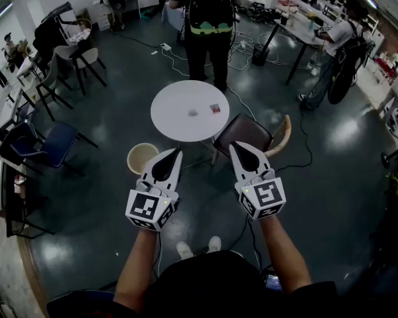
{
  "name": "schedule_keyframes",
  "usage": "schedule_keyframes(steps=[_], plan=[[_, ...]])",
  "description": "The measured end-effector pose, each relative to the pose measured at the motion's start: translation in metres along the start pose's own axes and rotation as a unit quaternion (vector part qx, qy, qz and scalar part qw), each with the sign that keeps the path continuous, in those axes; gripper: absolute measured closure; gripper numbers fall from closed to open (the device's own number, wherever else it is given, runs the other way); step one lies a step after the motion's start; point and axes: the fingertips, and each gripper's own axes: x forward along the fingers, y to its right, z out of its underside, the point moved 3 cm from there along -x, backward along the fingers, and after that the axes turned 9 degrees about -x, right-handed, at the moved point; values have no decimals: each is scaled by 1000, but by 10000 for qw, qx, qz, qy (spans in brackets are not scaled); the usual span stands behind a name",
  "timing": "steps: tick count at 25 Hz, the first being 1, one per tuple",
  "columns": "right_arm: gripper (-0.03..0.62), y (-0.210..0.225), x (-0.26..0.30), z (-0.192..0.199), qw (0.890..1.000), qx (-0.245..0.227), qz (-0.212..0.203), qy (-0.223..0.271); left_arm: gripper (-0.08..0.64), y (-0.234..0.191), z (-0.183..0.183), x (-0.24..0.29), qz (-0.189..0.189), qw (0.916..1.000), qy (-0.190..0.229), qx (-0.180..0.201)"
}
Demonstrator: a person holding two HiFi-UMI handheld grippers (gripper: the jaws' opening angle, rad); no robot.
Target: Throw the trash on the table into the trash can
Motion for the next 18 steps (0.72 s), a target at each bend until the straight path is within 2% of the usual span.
schedule_keyframes(steps=[10,18], plan=[[574,28,-29,10,9996,164,-73,202,545,38,16,20,-47,9999,-57,75],[574,60,-44,32,9992,198,-261,208,545,64,35,40,-355,9992,-119,148]])
